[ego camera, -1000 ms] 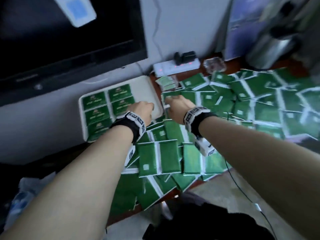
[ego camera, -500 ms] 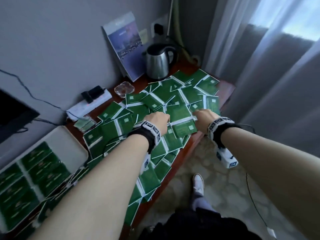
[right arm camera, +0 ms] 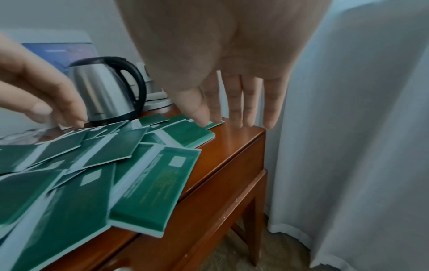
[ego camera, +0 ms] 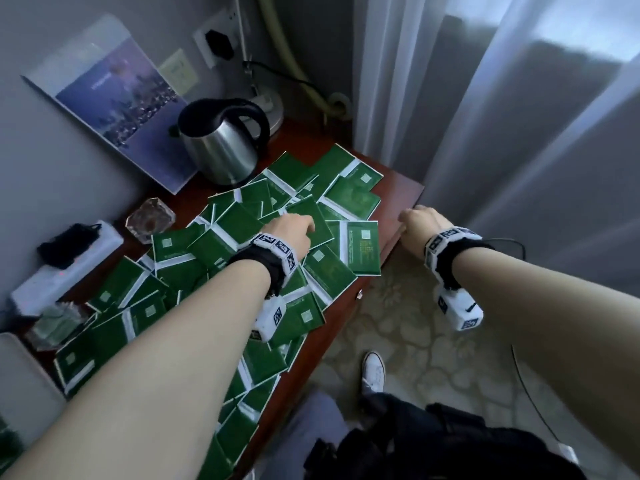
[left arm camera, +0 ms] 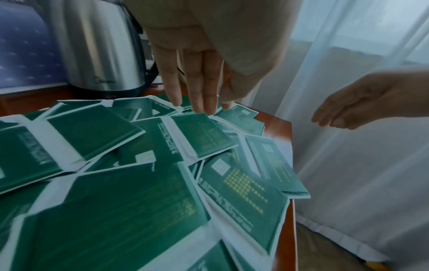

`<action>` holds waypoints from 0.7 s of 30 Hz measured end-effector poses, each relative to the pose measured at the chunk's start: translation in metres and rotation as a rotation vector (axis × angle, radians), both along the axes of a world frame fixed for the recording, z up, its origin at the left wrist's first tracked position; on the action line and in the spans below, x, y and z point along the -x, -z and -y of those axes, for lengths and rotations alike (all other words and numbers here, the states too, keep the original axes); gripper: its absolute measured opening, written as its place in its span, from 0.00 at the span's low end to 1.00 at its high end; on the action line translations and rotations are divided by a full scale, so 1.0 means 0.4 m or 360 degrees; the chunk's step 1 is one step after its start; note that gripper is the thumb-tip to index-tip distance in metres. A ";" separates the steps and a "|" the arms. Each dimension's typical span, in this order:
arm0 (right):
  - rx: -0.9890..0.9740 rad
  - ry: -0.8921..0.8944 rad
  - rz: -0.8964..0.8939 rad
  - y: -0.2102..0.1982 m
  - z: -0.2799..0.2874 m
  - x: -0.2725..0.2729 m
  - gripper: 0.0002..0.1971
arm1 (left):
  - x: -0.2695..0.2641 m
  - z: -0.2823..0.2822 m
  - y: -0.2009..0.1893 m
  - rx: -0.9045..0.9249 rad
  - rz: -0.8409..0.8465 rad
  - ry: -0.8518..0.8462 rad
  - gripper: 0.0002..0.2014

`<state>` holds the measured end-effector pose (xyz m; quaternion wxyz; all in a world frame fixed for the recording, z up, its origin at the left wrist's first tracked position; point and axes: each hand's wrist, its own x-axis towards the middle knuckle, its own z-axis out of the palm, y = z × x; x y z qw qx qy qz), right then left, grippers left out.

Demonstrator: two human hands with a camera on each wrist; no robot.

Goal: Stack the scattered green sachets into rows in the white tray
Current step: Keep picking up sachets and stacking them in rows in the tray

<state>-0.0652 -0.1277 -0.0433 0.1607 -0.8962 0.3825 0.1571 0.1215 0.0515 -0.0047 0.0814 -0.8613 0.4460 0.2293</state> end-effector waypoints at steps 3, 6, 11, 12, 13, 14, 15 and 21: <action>-0.0047 0.0040 0.0011 0.028 0.065 -0.021 0.16 | -0.015 0.073 0.028 -0.0032 -0.0014 0.0031 0.17; -0.0111 0.0028 0.0015 0.063 0.103 -0.071 0.15 | -0.042 0.137 0.057 -0.0010 0.0004 0.0030 0.16; -0.0156 -0.0014 0.0053 0.107 0.142 -0.200 0.15 | -0.149 0.253 0.120 0.0179 -0.0028 -0.0144 0.11; -0.0186 -0.0006 0.0047 0.114 0.146 -0.225 0.16 | -0.172 0.281 0.135 0.0234 -0.0035 -0.0170 0.11; -0.0231 -0.0004 0.0028 0.121 0.147 -0.249 0.18 | -0.194 0.307 0.147 0.0282 -0.0038 -0.0194 0.10; -0.0270 -0.0009 0.0010 0.129 0.145 -0.274 0.23 | -0.216 0.330 0.159 0.0318 -0.0037 -0.0214 0.10; -0.0291 -0.0003 -0.0009 0.134 0.142 -0.295 0.27 | -0.236 0.353 0.172 0.0343 -0.0035 -0.0223 0.11; -0.0305 -0.0026 -0.0132 0.146 0.154 -0.366 0.41 | -0.293 0.452 0.243 0.0177 -0.0032 -0.0198 0.32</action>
